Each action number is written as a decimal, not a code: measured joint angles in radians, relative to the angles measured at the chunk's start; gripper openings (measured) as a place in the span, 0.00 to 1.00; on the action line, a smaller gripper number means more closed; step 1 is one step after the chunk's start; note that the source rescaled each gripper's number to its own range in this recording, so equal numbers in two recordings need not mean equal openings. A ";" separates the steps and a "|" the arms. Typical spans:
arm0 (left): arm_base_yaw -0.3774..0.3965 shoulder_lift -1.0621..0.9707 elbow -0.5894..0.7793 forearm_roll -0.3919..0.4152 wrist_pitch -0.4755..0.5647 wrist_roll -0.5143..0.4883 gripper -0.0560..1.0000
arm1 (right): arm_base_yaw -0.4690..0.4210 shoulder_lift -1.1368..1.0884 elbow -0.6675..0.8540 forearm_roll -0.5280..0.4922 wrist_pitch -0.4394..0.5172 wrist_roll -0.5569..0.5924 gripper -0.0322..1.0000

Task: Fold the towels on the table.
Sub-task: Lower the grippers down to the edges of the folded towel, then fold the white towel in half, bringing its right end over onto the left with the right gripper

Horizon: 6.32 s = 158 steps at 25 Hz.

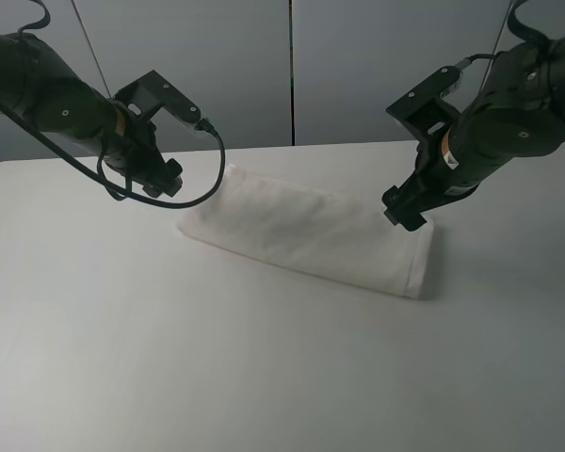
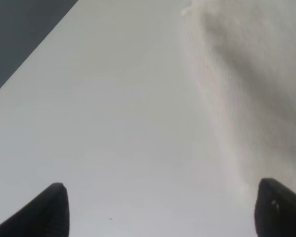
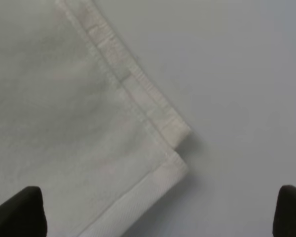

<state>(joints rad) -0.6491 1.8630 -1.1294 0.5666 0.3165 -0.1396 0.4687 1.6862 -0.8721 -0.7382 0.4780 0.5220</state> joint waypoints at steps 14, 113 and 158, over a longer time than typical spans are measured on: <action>0.011 0.099 -0.255 -0.104 0.271 -0.235 0.98 | -0.076 0.000 -0.067 0.340 0.160 0.150 1.00; 0.071 0.496 -0.635 -0.567 0.548 0.218 0.98 | -0.103 0.388 -0.271 0.776 0.147 0.036 0.05; 0.071 0.496 -0.640 -0.589 0.590 0.266 0.98 | -0.108 0.181 -0.265 2.153 0.193 -1.086 0.05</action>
<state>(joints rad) -0.5779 2.3592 -1.7692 -0.0222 0.9063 0.1269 0.3604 1.8675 -1.1366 1.4144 0.6714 -0.5641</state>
